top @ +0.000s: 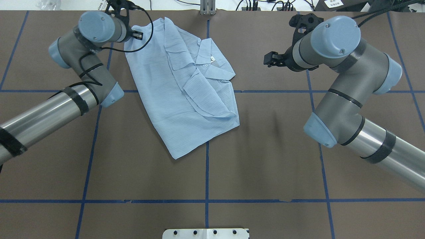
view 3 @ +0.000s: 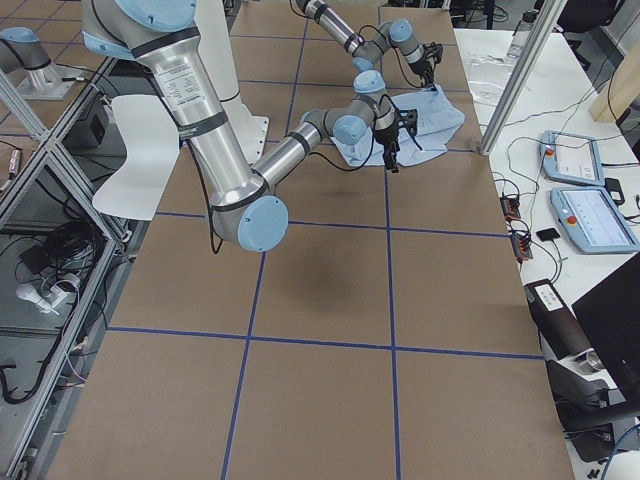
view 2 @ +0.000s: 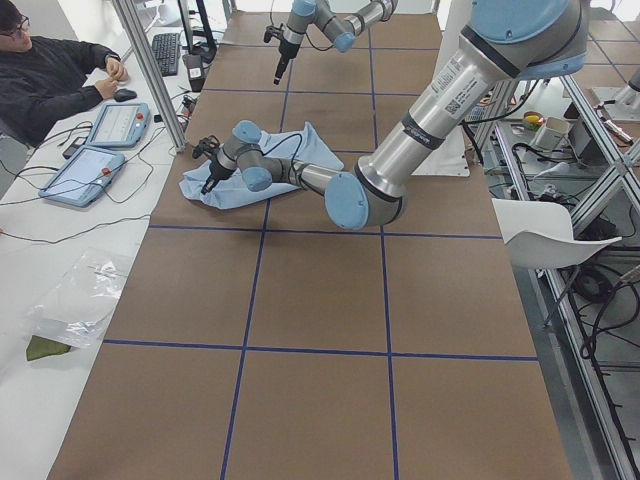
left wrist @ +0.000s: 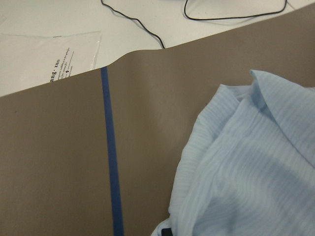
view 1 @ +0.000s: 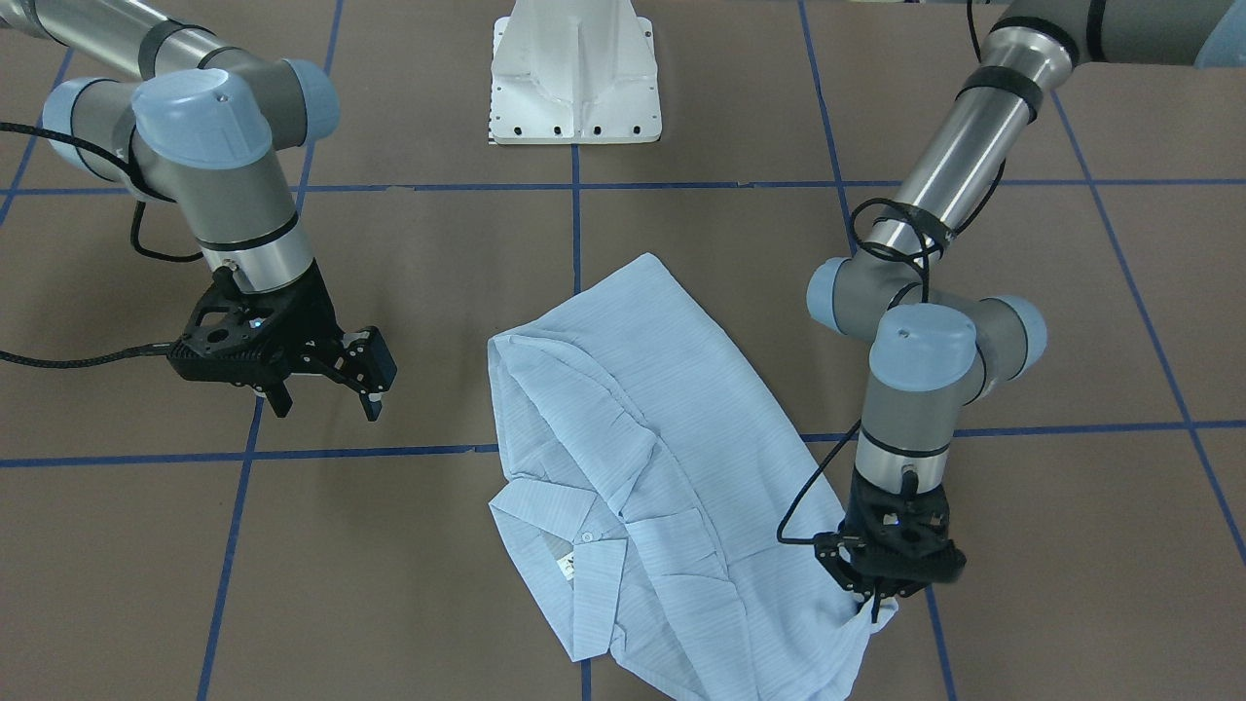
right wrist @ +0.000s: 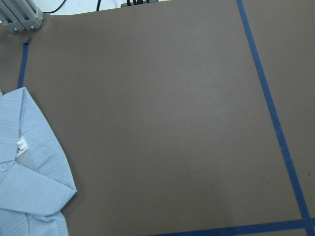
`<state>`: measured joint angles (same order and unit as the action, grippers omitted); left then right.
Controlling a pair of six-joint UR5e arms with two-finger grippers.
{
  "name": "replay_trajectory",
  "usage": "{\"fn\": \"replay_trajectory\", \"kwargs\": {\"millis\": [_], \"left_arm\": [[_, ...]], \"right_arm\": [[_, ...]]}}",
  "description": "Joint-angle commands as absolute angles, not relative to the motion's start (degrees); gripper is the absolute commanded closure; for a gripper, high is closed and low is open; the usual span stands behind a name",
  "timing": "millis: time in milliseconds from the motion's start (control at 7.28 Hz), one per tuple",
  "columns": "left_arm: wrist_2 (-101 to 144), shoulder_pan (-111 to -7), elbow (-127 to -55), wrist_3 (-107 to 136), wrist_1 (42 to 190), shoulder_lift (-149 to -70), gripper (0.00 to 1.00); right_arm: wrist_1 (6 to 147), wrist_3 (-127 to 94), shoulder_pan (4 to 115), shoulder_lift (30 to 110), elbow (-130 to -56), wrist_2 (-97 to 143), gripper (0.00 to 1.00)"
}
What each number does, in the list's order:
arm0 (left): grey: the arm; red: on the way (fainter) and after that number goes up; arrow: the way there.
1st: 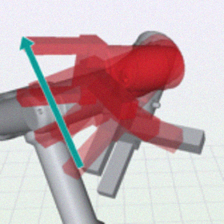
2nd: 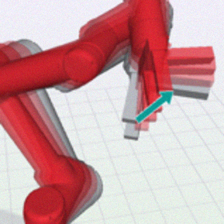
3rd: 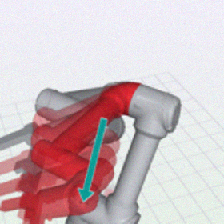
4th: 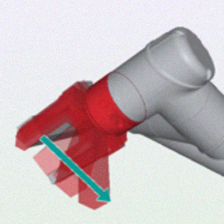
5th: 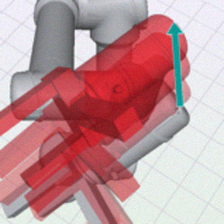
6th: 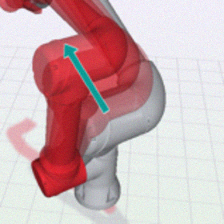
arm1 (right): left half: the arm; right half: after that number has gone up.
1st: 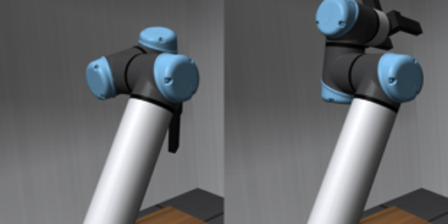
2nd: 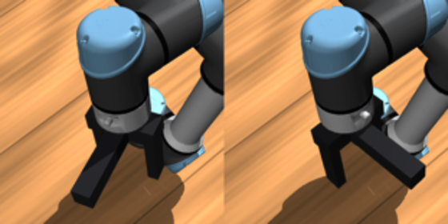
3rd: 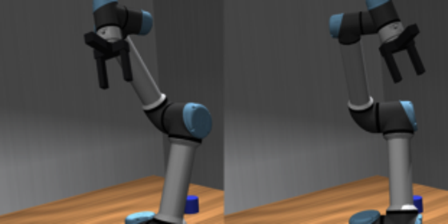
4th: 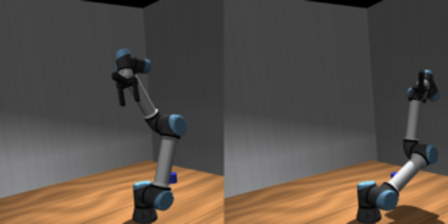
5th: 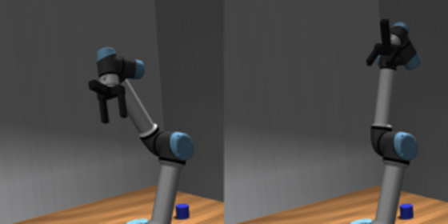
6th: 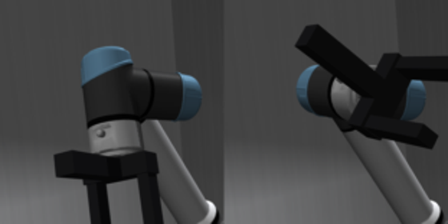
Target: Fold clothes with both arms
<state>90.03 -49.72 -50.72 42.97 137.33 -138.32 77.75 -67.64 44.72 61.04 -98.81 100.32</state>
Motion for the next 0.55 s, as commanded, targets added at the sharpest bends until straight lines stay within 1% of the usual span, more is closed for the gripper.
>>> {"fn": "replay_trajectory", "kwargs": {"millis": [0, 137, 412], "left_arm": [[91.0, -50.3, -48.1, 42.5, 143.0, -138.5, 0.01], [96.4, -51.7, -51.8, 42.3, 145.7, -135.1, 0.0], [106.4, -54.8, -60.4, 39.3, 145.3, -128.2, 0.0]], "right_arm": [[77.9, -70.9, 42.7, 59.6, -98.8, 98.8, 0.0], [78.0, -73.3, 41.0, 59.2, -98.7, 97.0, 0.0], [78.7, -81.3, 35.9, 57.7, -98.0, 92.7, 0.0]]}}
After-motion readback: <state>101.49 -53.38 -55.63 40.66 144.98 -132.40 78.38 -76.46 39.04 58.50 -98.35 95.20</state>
